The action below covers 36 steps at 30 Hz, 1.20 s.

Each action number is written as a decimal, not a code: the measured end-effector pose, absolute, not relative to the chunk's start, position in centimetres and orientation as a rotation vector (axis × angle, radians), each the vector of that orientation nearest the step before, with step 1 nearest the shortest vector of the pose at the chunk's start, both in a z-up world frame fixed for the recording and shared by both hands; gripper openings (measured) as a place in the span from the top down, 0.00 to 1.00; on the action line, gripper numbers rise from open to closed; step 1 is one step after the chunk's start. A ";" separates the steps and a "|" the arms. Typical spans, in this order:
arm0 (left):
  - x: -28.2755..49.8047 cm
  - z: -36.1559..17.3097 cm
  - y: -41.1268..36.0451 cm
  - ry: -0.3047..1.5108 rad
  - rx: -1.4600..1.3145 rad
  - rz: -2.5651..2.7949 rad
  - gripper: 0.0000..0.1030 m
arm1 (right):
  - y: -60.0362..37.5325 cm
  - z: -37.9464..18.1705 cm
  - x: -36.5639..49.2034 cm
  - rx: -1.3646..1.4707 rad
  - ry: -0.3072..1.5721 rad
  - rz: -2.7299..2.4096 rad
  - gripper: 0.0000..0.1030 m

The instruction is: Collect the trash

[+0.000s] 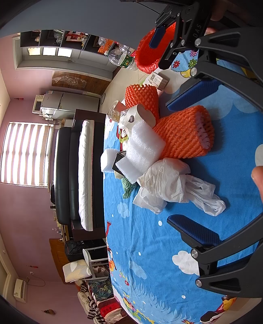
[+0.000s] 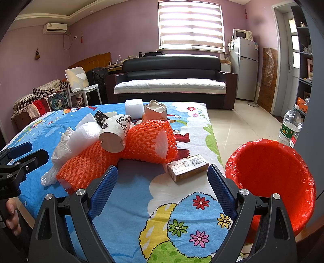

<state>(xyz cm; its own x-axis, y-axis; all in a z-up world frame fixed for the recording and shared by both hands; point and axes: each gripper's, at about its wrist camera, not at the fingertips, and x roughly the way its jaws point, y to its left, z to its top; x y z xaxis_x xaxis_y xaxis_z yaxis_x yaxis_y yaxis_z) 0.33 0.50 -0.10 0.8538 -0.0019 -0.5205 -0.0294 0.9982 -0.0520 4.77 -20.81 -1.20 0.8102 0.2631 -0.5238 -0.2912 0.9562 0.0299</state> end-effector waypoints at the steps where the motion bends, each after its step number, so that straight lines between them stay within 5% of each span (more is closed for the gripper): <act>1: 0.3 -0.1 0.5 0.547 -0.059 0.015 0.04 | -20.8 -1.2 4.8 -0.053 0.552 0.296 0.18; 36: 2.1 -1.0 3.2 0.627 -0.122 0.104 0.04 | -22.0 -2.5 8.8 -0.054 0.699 0.244 0.18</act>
<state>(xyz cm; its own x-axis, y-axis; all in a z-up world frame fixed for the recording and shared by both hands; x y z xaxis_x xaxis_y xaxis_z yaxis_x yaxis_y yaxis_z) 2.13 3.16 -0.99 0.8052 0.0600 -0.5899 -0.1339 0.9876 -0.0824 8.76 -22.00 -2.47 0.7386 0.2043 -0.6425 -0.2403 0.9702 0.0323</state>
